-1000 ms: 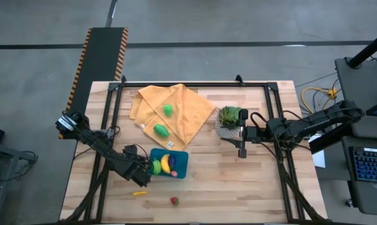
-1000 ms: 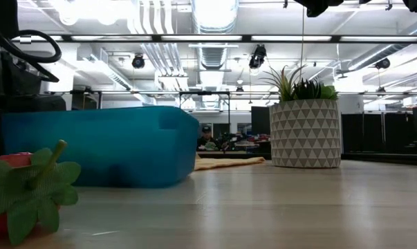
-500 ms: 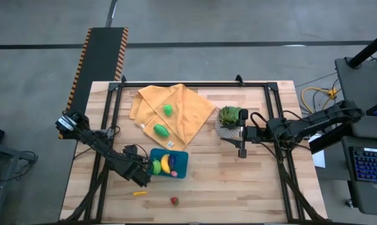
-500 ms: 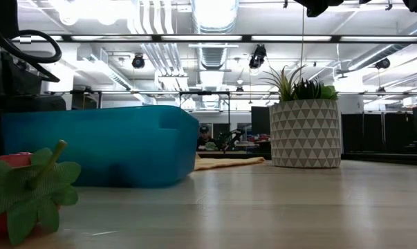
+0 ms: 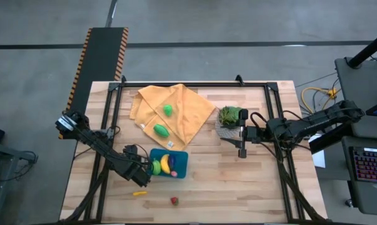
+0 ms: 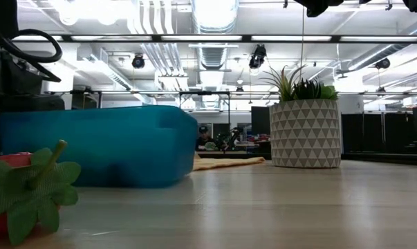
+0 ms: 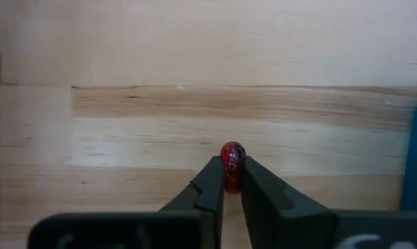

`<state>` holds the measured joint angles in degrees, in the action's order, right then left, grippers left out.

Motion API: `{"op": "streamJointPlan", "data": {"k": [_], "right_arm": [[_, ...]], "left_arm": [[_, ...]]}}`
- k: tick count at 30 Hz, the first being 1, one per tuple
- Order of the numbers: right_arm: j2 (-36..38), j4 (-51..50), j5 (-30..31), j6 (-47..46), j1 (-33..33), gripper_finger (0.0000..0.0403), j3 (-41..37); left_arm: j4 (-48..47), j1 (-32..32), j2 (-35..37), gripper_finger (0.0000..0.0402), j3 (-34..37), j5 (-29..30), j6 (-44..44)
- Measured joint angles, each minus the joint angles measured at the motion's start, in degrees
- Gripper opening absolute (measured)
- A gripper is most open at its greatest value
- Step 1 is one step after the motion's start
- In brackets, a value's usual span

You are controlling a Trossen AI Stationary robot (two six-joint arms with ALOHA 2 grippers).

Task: Pick and placing Produce into tupperware
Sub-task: Put the cherry into the blue bin

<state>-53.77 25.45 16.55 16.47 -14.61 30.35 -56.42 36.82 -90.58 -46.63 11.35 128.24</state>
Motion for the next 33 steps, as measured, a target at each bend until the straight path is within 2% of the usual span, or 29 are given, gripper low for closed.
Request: {"op": "streamJointPlan", "data": {"k": [21, 24, 28, 33], "right_arm": [[-0.01, 0.02, 0.01, 0.0, 0.0, 0.0192, 0.0], [0.01, 0.01, 0.01, 0.0, 0.01, 0.0192, 0.0], [0.02, 0.0, 0.01, -0.01, 0.02, 0.0192, 0.0], [0.02, 0.0, 0.01, 0.0, 0.01, 0.0192, 0.0]], "left_arm": [[-5.54, -0.02, 4.29, 0.0015, -3.13, 1.96, -3.14], [-5.97, -0.01, 5.93, 0.0015, -3.89, 5.93, -5.31], [-5.38, -0.06, 9.01, 0.0015, -5.57, 14.28, -10.61], [-5.56, -0.04, 12.02, 0.0015, -8.01, 20.7, -16.8]]}}
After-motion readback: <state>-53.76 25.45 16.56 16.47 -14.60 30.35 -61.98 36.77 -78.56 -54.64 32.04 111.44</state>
